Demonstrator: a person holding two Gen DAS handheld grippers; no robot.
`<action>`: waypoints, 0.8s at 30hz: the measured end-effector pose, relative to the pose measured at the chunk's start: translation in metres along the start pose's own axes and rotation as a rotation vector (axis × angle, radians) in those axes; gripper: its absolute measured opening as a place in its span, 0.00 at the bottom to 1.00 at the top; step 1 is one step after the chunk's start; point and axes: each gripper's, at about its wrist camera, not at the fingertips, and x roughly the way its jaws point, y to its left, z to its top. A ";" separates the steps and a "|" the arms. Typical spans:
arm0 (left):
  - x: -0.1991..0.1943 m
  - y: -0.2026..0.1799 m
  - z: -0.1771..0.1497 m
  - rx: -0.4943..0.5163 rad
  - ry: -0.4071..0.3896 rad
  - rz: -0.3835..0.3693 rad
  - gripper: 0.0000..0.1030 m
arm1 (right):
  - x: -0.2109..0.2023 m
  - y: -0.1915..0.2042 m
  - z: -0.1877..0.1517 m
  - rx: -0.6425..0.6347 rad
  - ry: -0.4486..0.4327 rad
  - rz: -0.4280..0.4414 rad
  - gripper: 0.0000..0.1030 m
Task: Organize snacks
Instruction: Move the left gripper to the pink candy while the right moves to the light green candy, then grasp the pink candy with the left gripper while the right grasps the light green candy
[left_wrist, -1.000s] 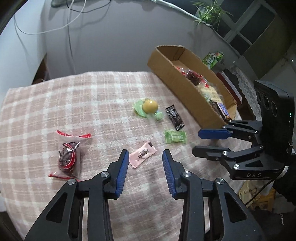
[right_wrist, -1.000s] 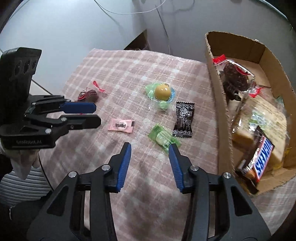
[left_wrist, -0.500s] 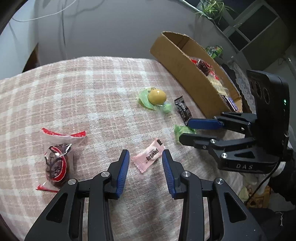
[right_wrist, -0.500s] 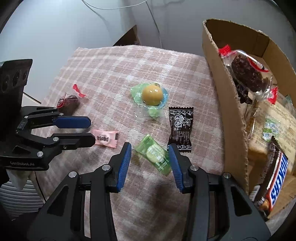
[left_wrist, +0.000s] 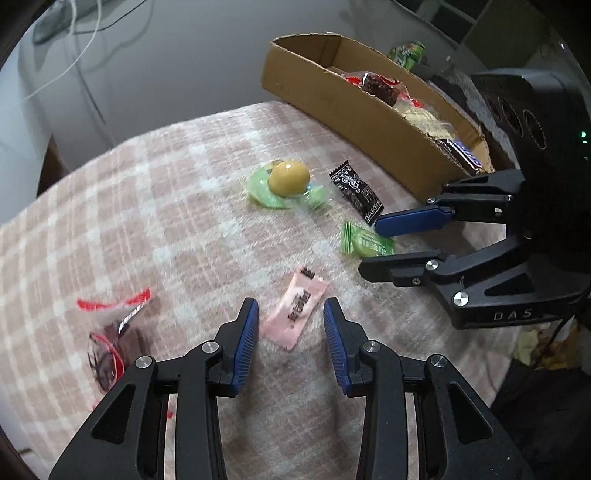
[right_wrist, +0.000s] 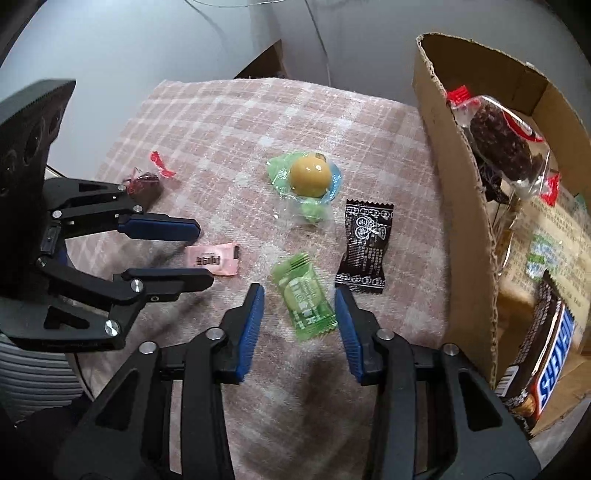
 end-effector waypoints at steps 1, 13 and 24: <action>0.002 -0.003 0.002 0.017 0.009 0.008 0.34 | 0.000 0.001 0.001 -0.009 0.004 -0.003 0.37; 0.013 -0.032 0.003 0.044 0.016 0.090 0.23 | 0.008 0.018 0.004 -0.101 0.043 -0.050 0.31; -0.002 -0.012 -0.017 -0.118 -0.037 0.109 0.18 | 0.007 0.018 -0.001 -0.078 0.047 -0.070 0.21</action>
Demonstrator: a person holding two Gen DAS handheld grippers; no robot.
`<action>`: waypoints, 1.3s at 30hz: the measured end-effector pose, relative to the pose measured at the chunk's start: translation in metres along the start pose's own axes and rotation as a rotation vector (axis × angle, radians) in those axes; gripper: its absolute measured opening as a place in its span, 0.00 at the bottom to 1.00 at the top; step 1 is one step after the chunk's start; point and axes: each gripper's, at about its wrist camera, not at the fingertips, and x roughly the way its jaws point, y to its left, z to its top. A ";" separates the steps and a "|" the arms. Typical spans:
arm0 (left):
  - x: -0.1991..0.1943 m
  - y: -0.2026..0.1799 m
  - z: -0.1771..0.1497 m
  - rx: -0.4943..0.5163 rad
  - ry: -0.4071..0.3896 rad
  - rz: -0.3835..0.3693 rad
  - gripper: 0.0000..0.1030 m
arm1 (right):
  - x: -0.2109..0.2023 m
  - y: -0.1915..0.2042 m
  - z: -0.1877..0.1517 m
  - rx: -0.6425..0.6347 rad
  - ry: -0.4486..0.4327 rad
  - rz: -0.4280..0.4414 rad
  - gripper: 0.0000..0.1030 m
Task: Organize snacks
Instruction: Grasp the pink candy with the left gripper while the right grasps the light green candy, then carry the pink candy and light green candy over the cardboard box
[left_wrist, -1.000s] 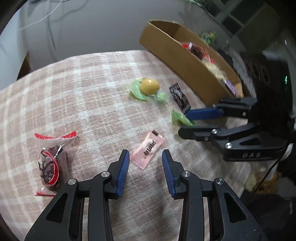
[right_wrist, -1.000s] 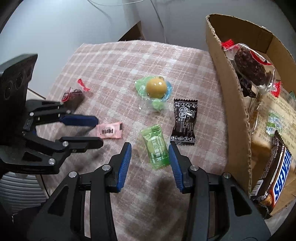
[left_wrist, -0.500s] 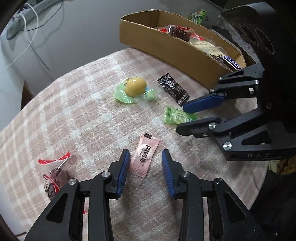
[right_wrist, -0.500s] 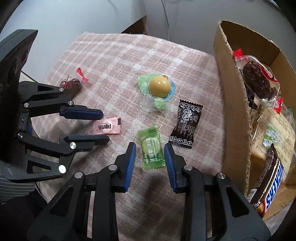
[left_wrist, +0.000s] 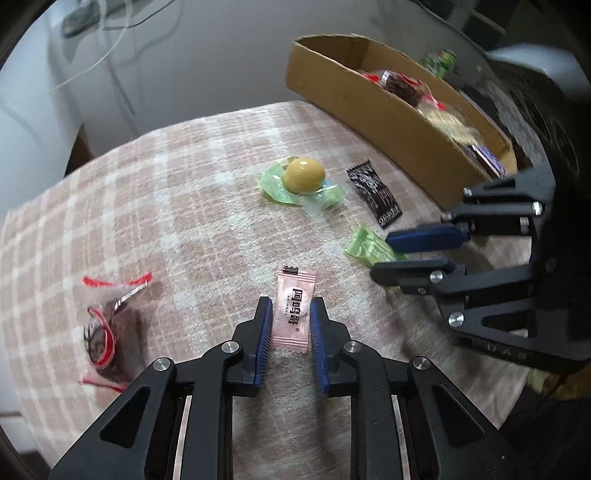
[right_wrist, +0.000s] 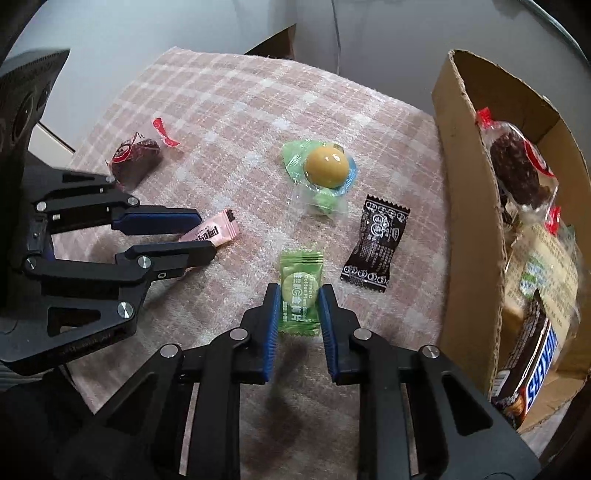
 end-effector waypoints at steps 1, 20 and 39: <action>-0.001 0.003 -0.002 -0.038 -0.009 -0.005 0.18 | -0.001 -0.002 -0.002 0.017 -0.006 0.005 0.21; -0.019 0.011 -0.030 -0.245 -0.082 0.022 0.10 | -0.034 -0.010 -0.033 0.151 -0.095 0.025 0.21; -0.002 -0.019 -0.008 -0.086 -0.041 0.087 0.24 | -0.030 -0.009 -0.033 0.164 -0.081 -0.001 0.21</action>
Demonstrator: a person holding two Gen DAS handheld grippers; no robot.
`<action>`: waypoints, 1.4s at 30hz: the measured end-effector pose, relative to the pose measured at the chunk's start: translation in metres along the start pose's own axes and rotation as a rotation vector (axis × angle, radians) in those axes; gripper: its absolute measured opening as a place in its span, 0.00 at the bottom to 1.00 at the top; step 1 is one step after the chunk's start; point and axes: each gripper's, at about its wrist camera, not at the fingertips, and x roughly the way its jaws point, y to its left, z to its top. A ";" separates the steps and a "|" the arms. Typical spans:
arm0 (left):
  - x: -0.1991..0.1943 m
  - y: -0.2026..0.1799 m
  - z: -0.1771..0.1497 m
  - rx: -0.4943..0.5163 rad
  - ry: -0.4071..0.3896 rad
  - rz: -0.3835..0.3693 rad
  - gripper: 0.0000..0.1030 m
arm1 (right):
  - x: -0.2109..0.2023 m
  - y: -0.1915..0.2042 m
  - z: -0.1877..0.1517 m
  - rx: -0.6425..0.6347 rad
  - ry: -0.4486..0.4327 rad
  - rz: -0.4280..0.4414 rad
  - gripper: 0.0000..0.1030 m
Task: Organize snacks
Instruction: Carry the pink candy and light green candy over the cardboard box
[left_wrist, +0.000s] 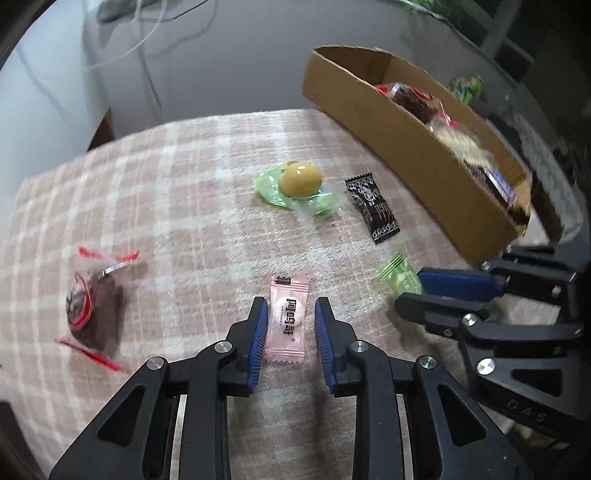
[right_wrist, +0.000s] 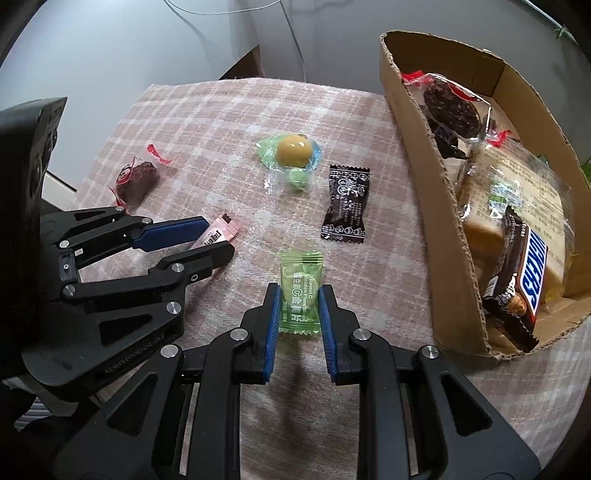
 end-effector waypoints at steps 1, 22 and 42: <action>0.000 -0.002 -0.001 0.017 -0.002 0.017 0.22 | -0.001 0.000 0.000 0.001 -0.005 -0.001 0.21; -0.055 0.009 0.032 -0.113 -0.132 -0.110 0.17 | -0.081 -0.032 0.014 0.065 -0.187 0.000 0.21; -0.038 -0.067 0.105 0.023 -0.148 -0.219 0.17 | -0.109 -0.146 0.012 0.220 -0.218 -0.137 0.21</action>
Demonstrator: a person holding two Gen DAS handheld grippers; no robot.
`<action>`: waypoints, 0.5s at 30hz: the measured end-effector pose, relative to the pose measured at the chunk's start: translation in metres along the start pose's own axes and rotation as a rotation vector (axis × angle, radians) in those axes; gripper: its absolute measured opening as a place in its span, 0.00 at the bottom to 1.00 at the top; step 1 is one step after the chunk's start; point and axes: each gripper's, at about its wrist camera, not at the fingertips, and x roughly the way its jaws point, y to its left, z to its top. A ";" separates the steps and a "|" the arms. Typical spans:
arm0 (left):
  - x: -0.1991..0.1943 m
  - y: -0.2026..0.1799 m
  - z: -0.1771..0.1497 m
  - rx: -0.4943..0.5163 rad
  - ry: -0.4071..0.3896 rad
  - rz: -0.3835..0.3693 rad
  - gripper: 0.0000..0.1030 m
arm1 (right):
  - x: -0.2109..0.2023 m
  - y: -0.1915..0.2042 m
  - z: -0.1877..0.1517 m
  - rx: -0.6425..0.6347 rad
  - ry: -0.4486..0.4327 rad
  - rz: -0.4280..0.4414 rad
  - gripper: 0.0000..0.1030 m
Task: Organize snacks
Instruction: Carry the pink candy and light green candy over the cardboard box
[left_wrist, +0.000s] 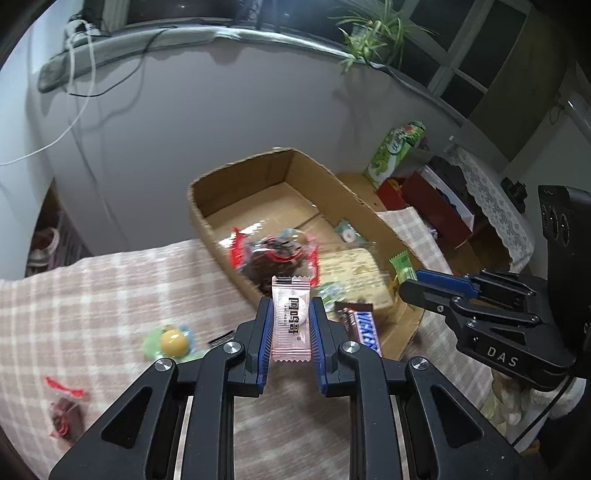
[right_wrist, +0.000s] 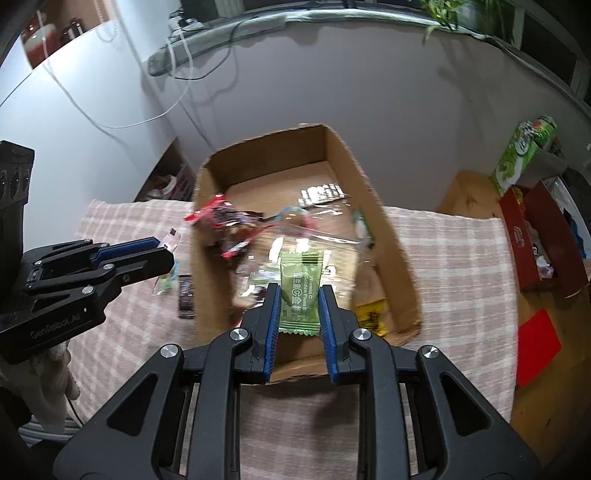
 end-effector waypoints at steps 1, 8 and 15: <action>0.004 -0.003 0.001 0.005 0.007 -0.003 0.17 | 0.001 -0.003 0.000 0.003 0.002 -0.004 0.21; 0.021 -0.016 0.004 0.016 0.039 -0.018 0.17 | 0.012 -0.017 -0.002 0.022 0.023 -0.015 0.21; 0.029 -0.022 0.004 0.011 0.059 -0.027 0.18 | 0.014 -0.019 -0.003 0.029 0.026 -0.019 0.23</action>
